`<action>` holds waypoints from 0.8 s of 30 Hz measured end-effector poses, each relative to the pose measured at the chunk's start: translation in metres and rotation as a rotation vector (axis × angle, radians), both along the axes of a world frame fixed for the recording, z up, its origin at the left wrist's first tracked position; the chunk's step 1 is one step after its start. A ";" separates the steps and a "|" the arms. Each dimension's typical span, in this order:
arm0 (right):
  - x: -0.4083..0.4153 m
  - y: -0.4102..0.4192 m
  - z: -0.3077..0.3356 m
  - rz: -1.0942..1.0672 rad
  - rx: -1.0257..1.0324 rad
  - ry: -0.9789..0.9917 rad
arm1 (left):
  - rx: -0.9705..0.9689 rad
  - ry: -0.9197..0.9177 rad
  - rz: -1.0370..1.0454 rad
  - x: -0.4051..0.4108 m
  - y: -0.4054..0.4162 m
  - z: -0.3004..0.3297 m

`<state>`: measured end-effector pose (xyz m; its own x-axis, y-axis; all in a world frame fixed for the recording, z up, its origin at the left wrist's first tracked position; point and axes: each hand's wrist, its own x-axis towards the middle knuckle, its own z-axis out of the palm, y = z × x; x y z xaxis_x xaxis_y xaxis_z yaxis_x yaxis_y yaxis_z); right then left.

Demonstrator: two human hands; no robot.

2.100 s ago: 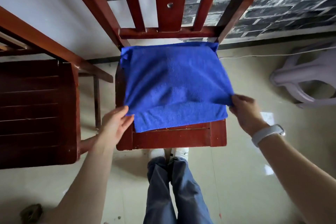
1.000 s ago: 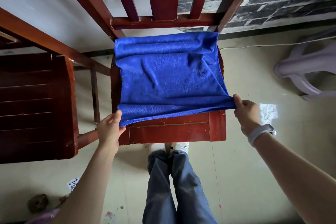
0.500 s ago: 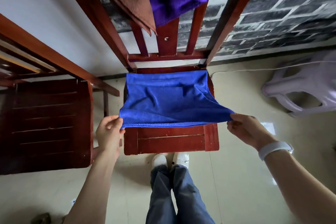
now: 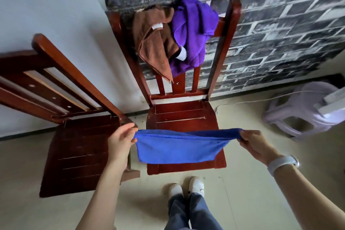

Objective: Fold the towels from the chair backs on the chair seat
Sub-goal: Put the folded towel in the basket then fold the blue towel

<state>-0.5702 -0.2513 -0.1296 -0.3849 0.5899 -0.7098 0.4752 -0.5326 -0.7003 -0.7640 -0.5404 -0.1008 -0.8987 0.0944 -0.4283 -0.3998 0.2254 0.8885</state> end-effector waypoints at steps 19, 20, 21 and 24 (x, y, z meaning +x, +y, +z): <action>0.029 0.005 0.059 -0.021 0.478 -0.131 | -0.383 0.362 -0.511 0.013 0.016 0.056; 0.030 0.006 0.060 -0.075 0.412 -0.069 | -0.355 0.368 -0.485 0.010 0.016 0.059; 0.031 0.006 0.063 -0.102 0.363 -0.015 | -0.334 0.374 -0.466 0.008 0.016 0.061; 0.031 0.005 0.074 -0.049 0.301 0.088 | -0.316 0.390 -0.450 0.001 0.015 0.068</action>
